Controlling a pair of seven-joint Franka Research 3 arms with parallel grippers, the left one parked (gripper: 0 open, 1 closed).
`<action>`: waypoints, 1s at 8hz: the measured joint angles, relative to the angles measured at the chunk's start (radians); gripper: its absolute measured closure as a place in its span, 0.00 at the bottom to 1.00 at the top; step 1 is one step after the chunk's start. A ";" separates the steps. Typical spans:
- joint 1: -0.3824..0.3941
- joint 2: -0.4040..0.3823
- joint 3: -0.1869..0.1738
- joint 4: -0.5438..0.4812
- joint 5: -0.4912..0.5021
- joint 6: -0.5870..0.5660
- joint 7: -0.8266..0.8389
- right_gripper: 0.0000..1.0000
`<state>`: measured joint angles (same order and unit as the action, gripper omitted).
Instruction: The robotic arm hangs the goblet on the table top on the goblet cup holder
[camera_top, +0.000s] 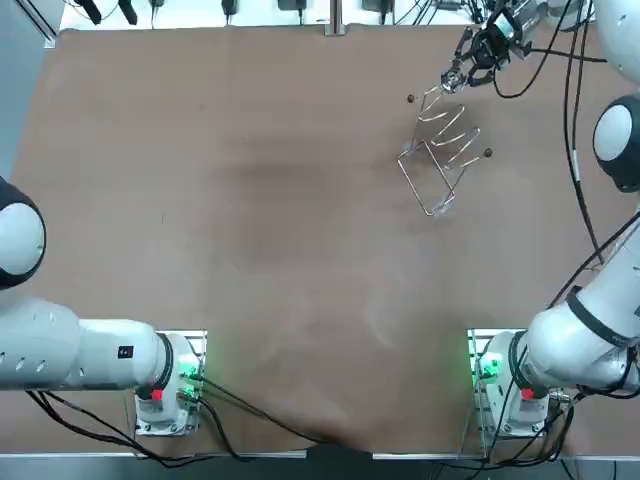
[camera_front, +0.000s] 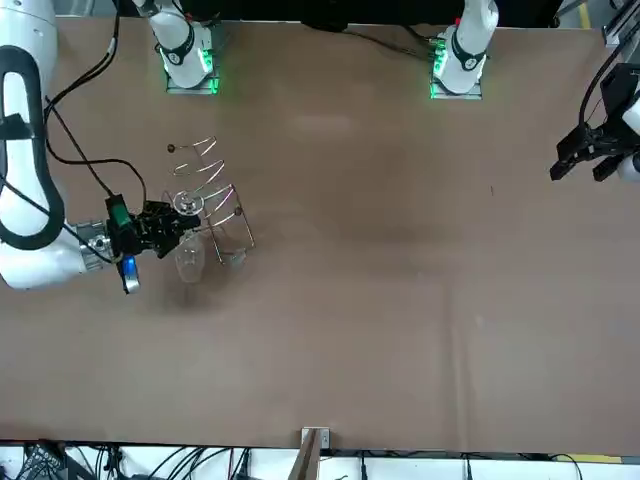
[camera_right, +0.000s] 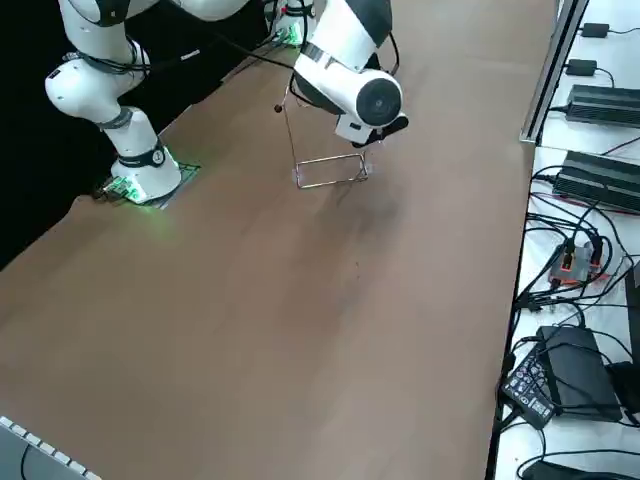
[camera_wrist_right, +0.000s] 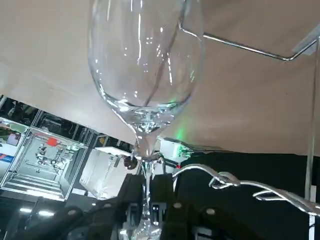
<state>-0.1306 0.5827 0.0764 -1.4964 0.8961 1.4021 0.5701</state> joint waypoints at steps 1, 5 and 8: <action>0.001 0.000 0.000 0.002 0.000 0.006 0.000 0.89; 0.007 0.004 0.001 0.007 0.000 0.050 0.000 0.89; 0.013 0.013 0.001 0.044 0.000 0.052 0.015 0.89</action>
<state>-0.1171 0.5960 0.0779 -1.4527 0.8965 1.4545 0.5851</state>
